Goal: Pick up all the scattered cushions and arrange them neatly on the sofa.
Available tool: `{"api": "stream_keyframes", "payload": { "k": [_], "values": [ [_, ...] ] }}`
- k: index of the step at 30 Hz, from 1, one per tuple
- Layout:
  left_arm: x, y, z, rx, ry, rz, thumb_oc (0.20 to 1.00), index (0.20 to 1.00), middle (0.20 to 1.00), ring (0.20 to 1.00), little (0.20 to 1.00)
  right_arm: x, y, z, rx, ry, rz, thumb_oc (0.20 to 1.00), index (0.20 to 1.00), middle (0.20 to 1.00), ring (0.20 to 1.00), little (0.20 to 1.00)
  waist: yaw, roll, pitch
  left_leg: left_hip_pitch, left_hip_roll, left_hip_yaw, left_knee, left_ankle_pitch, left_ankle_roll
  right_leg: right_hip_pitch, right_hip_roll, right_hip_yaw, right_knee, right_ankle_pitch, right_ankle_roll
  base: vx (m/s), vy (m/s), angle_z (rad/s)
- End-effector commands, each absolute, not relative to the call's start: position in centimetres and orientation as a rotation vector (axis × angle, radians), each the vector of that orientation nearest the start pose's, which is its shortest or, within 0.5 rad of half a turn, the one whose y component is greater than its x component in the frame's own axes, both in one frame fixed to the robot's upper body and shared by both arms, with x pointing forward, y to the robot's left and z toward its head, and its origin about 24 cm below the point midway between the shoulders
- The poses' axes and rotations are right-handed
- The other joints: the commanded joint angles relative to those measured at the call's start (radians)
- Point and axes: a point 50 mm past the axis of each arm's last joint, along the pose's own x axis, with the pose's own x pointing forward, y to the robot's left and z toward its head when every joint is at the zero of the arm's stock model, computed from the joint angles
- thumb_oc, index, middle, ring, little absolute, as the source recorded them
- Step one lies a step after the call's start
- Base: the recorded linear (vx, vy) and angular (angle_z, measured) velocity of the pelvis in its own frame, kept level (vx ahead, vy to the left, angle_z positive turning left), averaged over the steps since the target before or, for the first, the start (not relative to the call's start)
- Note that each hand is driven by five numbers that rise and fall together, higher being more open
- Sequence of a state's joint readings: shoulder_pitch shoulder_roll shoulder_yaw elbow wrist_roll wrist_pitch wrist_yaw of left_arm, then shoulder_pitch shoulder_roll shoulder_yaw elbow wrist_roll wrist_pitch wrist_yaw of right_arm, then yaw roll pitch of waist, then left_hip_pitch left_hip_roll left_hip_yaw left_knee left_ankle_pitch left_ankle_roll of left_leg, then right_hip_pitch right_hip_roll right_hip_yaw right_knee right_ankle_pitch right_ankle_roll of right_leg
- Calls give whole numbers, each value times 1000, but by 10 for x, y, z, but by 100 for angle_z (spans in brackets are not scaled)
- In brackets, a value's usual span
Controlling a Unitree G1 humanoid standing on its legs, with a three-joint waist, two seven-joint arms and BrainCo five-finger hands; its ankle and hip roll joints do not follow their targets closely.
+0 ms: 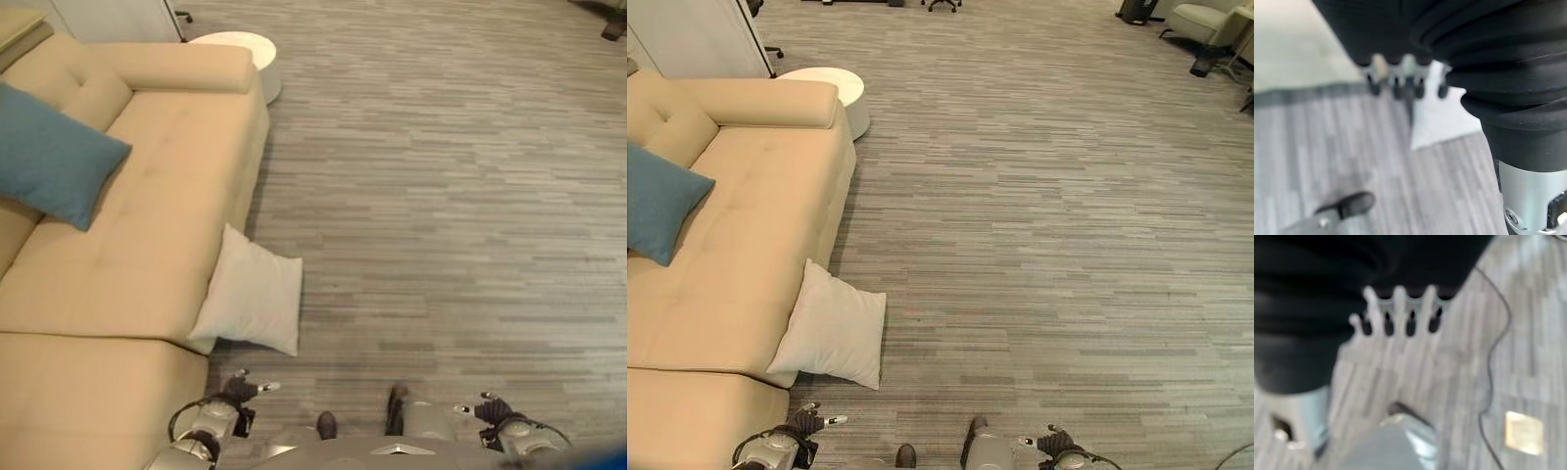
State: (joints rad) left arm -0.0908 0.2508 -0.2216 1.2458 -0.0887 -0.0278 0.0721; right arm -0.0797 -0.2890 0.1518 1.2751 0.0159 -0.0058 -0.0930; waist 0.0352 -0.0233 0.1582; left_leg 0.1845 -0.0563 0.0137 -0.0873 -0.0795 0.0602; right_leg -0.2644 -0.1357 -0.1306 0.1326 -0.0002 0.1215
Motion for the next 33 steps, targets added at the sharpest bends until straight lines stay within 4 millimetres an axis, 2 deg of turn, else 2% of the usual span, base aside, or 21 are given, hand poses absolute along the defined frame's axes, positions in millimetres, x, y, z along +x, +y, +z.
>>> {"api": "stream_keyframes", "payload": {
  "k": [1, 3, 6, 9, 11, 14, 16, 17, 18, 20, 21, 22, 26, 28, 30, 33],
  "values": [
    [129, 233, -151, 320, 1099, 83, 1000, 1000, 1000, 1000, 1000, 114, -277, -144, -458, 1185, -173, 1000, 1000, 1000, 1000, 1000, -24, 0, 5, -50, 1, -39, 89, -17, -45, 95, 38, 38, -83, 116, 34, 228, -140, 78],
    [118, 231, -156, 308, 1138, 82, 1000, 1000, 1000, 1000, 1000, 108, -274, -147, -465, 1205, -152, 1000, 1000, 1000, 1000, 1000, -24, -12, -15, -36, 9, -53, 104, -40, -62, 126, 34, 29, -99, 120, 26, 258, -223, 68],
    [117, 229, -156, 298, 1141, 61, 1000, 1000, 1000, 1000, 1000, 100, -275, -148, -462, 1227, -153, 1000, 1000, 1000, 1000, 1000, -27, -20, -25, -49, 47, -77, 146, -29, -96, 155, 50, 14, -98, 93, 2, 189, -261, 62],
    [123, 230, -154, 298, 1130, 62, 1000, 1000, 1000, 1000, 1000, 94, -278, -149, -456, 1240, -170, 1000, 1000, 1000, 1000, 1000, -27, -38, -18, -123, 70, -76, 276, -5, -121, 195, 56, -29, -102, 57, -25, 100, -235, 76],
    [125, 231, -153, 296, 1125, 72, 1000, 1000, 1000, 1000, 1000, 92, -281, -148, -450, 1247, -188, 1000, 1000, 1000, 1000, 1000, -27, -48, -8, -161, 83, -25, 314, 1, -120, 217, 51, -69, -103, 38, -37, 51, -156, 82],
    [127, 232, -153, 314, 1129, 63, 1000, 1000, 1000, 1000, 1000, 84, -283, -150, -417, 1270, -224, 1000, 1000, 1000, 1000, 1000, -37, -56, -9, -204, 94, 103, 253, -2, -101, 257, 38, -144, -119, 13, -35, 61, -87, 94],
    [128, 232, -153, 331, 1132, 50, 1000, 1000, 1000, 1000, 1000, 80, -284, -150, -400, 1277, -242, 1000, 1000, 1000, 1000, 1000, -51, -46, -16, -235, 97, 200, 198, 36, -96, 271, 37, -188, -128, 3, -30, 47, -16, 125],
    [128, 232, -153, 331, 1132, 50, 1000, 1000, 1000, 1000, 1000, 80, -284, -150, -400, 1278, -242, 1000, 1000, 1000, 1000, 1000, -51, -46, -14, -232, 97, 200, 198, 34, -96, 274, 37, -188, -128, 1, -30, 125, 29, 120],
    [127, 231, -153, 331, 1137, 53, 1000, 1000, 1000, 1000, 1000, 80, -284, -150, -391, 1275, -254, 1000, 1000, 1000, 1000, 1000, -51, -38, -16, -273, 87, 238, 167, 80, -101, 293, 44, -206, -133, -13, -29, 104, 29, 95],
    [125, 233, -153, 318, 1144, 65, 1000, 1000, 1000, 1000, 1000, 83, -282, -150, -387, 1270, -249, 1000, 1000, 1000, 1000, 1000, -46, -35, -16, -260, 81, 229, 159, 70, -97, 296, 42, -205, -119, -21, -27, 174, 91, 40],
    [116, 236, -156, 302, 1170, 85, 1000, 1000, 1000, 1000, 1000, 85, -279, -151, -407, 1275, -215, 1000, 1000, 1000, 1000, 1000, -37, -32, -18, -236, 67, 203, 143, 56, -81, 295, 30, -197, -68, -37, -19, 258, 188, -15],
    [114, 237, -156, 295, 1173, 94, 1000, 1000, 1000, 1000, 1000, 88, -276, -151, -406, 1260, -209, 1000, 1000, 1000, 1000, 1000, -35, -31, -17, -223, 64, 207, 133, 57, -75, 291, 17, -199, -28, -37, -10, 234, 195, -35],
    [111, 240, -156, 291, 1184, 107, 1000, 1000, 1000, 1000, 1000, 101, -274, -149, -406, 1218, -198, 1000, 1000, 1000, 1000, 1000, -27, -16, -1, -171, 41, 196, 96, 44, -38, 229, -47, -187, 171, 14, 22, 143, 165, -22],
    [113, 242, -155, 299, 1180, 104, 1000, 1000, 1000, 1000, 1000, 105, -271, -148, -400, 1205, -191, 1000, 1000, 1000, 1000, 1000, -33, -9, 8, -154, 38, 171, 95, 38, -30, 194, -39, -135, 226, 35, 17, 127, 88, 29],
    [115, 243, -154, 297, 1170, 113, 1000, 1000, 1000, 1000, 1000, 110, -269, -148, -389, 1189, -190, 1000, 1000, 1000, 1000, 1000, -43, -6, 15, -129, 35, 148, 93, 28, -30, 148, -10, -76, 220, 39, 8, 152, 32, 58],
    [117, 244, -153, 294, 1160, 122, 1000, 1000, 1000, 1000, 1000, 116, -264, -147, -388, 1168, -172, 1000, 1000, 1000, 1000, 1000, -45, -11, 19, -106, 30, 128, 91, 10, -35, 114, -15, -61, 129, 67, 12, 164, -33, 52]
  ]
}}
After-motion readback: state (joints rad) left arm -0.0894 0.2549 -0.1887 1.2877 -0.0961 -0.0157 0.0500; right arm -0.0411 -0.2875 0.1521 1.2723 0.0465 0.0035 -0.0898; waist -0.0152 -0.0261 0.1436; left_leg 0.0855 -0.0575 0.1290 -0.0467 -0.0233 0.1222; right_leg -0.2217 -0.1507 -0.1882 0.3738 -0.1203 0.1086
